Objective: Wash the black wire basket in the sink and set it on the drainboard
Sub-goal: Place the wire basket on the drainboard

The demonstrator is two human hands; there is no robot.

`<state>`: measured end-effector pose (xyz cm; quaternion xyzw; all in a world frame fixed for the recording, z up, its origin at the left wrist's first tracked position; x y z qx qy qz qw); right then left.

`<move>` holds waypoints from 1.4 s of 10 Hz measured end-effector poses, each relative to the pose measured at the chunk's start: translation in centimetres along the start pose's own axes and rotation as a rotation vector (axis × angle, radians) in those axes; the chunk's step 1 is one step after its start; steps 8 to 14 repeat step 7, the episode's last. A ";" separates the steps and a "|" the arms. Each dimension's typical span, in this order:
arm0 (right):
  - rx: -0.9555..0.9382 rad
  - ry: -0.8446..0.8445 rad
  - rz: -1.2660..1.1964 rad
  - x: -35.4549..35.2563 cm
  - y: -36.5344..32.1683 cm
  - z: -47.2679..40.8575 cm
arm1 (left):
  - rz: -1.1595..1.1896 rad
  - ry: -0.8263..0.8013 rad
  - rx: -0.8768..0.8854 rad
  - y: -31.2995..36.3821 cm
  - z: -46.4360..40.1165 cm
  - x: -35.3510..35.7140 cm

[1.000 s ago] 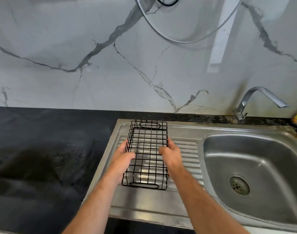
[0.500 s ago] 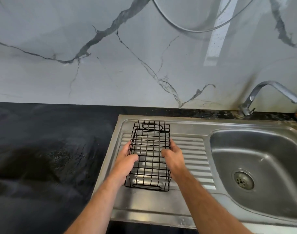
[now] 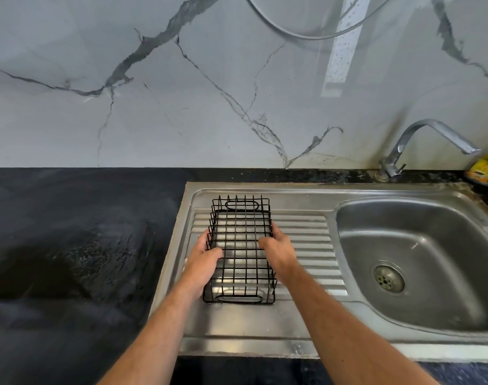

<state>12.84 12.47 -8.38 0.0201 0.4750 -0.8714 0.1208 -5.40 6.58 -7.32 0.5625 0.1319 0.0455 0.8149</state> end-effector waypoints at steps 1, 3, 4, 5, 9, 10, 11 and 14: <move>-0.035 -0.011 0.036 -0.3 -0.4 0.3 | -0.005 -0.044 -0.001 -0.1 0.0 -0.2; -0.293 0.092 0.384 -2.4 -2.0 1.9 | -0.434 0.098 0.241 2.3 0.4 -1.9; -0.382 0.078 0.665 -2.8 -1.7 2.4 | -0.888 0.131 0.400 4.0 1.9 0.3; -0.389 0.070 0.750 -3.6 -1.5 2.6 | -0.995 0.071 0.395 4.3 2.4 2.8; -0.424 0.123 0.900 -7.4 -1.9 3.3 | -1.237 0.092 0.376 4.7 2.9 5.7; -0.424 0.123 0.900 -7.4 -1.9 3.3 | -1.237 0.092 0.376 4.7 2.9 5.7; -0.424 0.123 0.900 -7.4 -1.9 3.3 | -1.237 0.092 0.376 4.7 2.9 5.7; -0.424 0.123 0.900 -7.4 -1.9 3.3 | -1.237 0.092 0.376 4.7 2.9 5.7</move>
Point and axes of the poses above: each hand's wrist, its own z-axis away from the middle knuckle, its own x-axis out of the palm, y = z × x, the point moved 9 cm from there along -z, towards the middle knuckle, and after that the axes turned 6 degrees about x, right-handed, at the moved point
